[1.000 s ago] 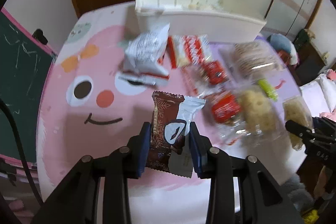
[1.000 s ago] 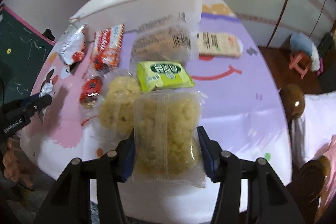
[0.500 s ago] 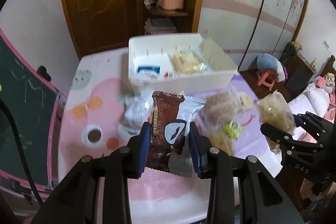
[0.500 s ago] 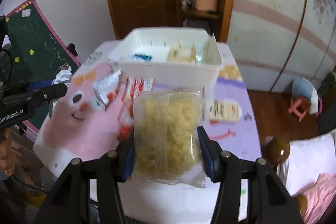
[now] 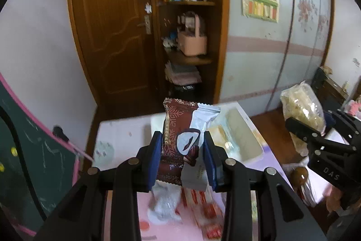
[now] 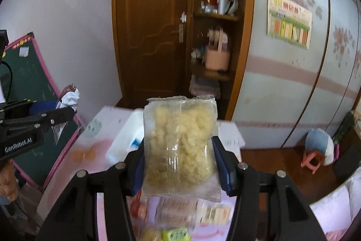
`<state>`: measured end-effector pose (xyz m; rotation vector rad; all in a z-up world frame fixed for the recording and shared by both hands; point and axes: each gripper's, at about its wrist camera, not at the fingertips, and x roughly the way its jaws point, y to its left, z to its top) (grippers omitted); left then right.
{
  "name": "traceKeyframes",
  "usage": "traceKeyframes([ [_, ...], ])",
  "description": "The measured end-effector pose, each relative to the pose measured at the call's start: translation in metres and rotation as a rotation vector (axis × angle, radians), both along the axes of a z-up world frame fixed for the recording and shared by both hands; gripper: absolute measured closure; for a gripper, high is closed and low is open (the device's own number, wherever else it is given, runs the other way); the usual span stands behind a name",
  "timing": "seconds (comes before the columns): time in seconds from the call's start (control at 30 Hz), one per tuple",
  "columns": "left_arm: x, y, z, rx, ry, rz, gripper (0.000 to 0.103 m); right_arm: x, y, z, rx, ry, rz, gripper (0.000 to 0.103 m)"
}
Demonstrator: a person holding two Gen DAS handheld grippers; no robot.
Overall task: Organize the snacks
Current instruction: 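Carry both snacks over the white basket and open both grippers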
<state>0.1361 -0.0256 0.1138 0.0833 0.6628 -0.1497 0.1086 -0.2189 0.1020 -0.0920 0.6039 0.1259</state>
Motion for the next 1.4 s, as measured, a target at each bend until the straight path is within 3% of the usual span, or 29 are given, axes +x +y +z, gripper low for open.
traceKeyframes([
  [0.17, 0.056, -0.007, 0.013, 0.011, -0.006, 0.032, 0.069, 0.058, 0.003, 0.023, 0.028, -0.028, -0.031, 0.050],
  [0.3, 0.098, -0.014, -0.001, 0.031, 0.021, 0.046, 0.069, 0.099, 0.010, 0.020, 0.049, -0.021, -0.048, 0.050],
  [0.63, 0.170, -0.011, -0.075, 0.061, 0.138, 0.073, 0.068, 0.174, 0.035, -0.061, -0.013, 0.130, -0.064, 0.050],
  [0.7, 0.180, -0.011, -0.086, 0.065, 0.162, 0.067, 0.064, 0.183, 0.039, -0.075, -0.026, 0.162, -0.060, 0.050],
  [0.77, 0.185, -0.008, -0.095, 0.047, 0.186, 0.064, 0.029, 0.188, 0.041, -0.087, -0.026, 0.193, -0.067, 0.050],
  [0.83, 0.185, -0.003, -0.100, 0.026, 0.178, 0.076, 0.019, 0.190, 0.041, -0.095, -0.011, 0.217, -0.072, 0.049],
  [1.1, 0.181, 0.014, -0.109, 0.017, 0.187, 0.091, 0.019, 0.180, 0.041, -0.095, -0.037, 0.224, -0.045, 0.048],
  [1.4, 0.140, 0.032, -0.092, -0.025, 0.193, 0.113, 0.019, 0.139, 0.027, -0.076, -0.032, 0.230, -0.048, 0.048],
])
